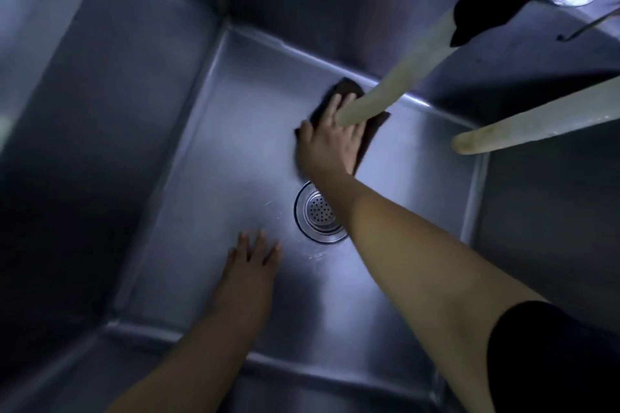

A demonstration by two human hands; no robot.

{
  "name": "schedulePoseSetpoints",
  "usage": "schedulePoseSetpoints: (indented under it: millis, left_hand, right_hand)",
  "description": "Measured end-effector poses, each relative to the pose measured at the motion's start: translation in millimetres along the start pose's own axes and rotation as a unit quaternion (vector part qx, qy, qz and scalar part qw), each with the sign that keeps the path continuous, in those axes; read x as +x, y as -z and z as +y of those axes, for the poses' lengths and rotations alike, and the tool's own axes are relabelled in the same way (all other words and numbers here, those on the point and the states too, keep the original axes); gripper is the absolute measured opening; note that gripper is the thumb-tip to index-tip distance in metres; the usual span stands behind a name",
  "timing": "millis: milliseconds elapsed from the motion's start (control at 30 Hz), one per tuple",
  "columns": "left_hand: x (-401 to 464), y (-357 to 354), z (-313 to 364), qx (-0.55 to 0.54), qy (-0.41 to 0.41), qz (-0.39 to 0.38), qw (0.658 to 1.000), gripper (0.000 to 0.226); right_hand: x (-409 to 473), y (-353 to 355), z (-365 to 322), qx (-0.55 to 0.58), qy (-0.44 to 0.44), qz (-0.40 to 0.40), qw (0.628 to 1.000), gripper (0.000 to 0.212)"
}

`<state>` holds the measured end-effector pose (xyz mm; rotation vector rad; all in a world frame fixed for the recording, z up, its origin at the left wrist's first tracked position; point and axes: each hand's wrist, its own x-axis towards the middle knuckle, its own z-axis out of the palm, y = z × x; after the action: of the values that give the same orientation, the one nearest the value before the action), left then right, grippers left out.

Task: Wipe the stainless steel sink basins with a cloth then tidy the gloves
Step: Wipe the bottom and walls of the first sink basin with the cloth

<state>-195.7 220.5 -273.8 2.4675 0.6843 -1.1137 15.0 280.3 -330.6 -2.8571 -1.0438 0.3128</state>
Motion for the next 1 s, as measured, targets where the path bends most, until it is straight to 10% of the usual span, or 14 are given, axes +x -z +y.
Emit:
schedulePoseSetpoints:
  millis: [367, 700, 867, 1000]
  left_hand:
    - [-2, -1, -3, 0.016, -0.008, -0.013, 1.0, 0.073]
    - [-2, 2, -1, -0.041, 0.009, 0.005, 0.999, 0.069]
    - [1, -1, 0, -0.053, 0.012, 0.007, 0.999, 0.07]
    - [4, -4, -1, -0.062, 0.008, 0.008, 0.998, 0.068]
  right_hand:
    - [-29, -14, -73, -0.034, 0.355, -0.101, 0.929, 0.071]
    - [-39, 24, 133, -0.055, 0.035, 0.01, 0.998, 0.073]
    - [-3, 21, 101, -0.041, -0.155, 0.016, 0.987, 0.071]
    - [31, 12, 29, -0.049, -0.073, 0.007, 0.996, 0.074]
